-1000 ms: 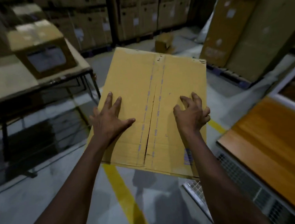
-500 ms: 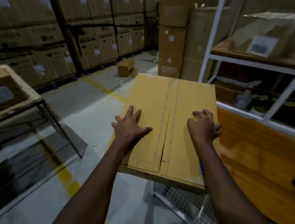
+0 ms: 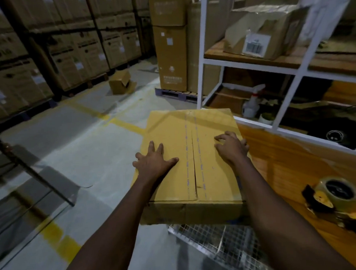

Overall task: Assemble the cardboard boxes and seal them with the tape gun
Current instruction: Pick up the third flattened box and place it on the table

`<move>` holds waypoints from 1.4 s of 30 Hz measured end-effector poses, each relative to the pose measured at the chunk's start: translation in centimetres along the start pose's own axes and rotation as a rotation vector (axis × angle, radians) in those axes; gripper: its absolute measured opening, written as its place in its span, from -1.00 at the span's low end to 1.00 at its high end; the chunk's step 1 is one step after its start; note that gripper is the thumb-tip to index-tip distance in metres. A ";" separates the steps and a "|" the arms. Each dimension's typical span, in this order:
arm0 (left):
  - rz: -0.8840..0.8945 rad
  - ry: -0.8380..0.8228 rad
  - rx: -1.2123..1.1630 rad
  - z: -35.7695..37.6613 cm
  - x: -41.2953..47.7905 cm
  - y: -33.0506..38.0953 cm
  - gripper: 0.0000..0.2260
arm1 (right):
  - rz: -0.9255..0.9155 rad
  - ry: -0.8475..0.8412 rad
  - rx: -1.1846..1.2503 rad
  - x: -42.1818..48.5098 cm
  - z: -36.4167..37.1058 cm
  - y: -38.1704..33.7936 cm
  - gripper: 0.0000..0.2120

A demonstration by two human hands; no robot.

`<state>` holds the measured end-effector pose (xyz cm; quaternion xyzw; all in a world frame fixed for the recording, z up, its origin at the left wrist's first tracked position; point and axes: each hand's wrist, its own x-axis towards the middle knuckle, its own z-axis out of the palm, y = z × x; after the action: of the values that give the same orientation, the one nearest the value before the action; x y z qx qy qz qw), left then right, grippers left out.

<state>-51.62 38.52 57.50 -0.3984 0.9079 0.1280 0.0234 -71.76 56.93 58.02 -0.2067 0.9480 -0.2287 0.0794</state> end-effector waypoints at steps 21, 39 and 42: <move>0.763 -0.134 0.289 2.0 -7.6 3.6 -0.30 | -0.021 0.083 0.034 -10.6 -0.6 4.5 -0.66; 0.373 -0.079 0.073 6.7 -12.1 17.9 -0.31 | 0.550 0.365 -0.180 -19.3 -5.9 24.4 -0.46; 0.317 -0.084 0.053 7.2 -12.5 21.6 -0.31 | 0.623 0.302 -0.200 -19.3 -6.9 28.6 -0.37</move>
<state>-59.26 63.32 56.95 -0.2440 0.9606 0.1225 0.0516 -66.20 91.16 51.81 0.1216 0.9842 -0.1274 -0.0163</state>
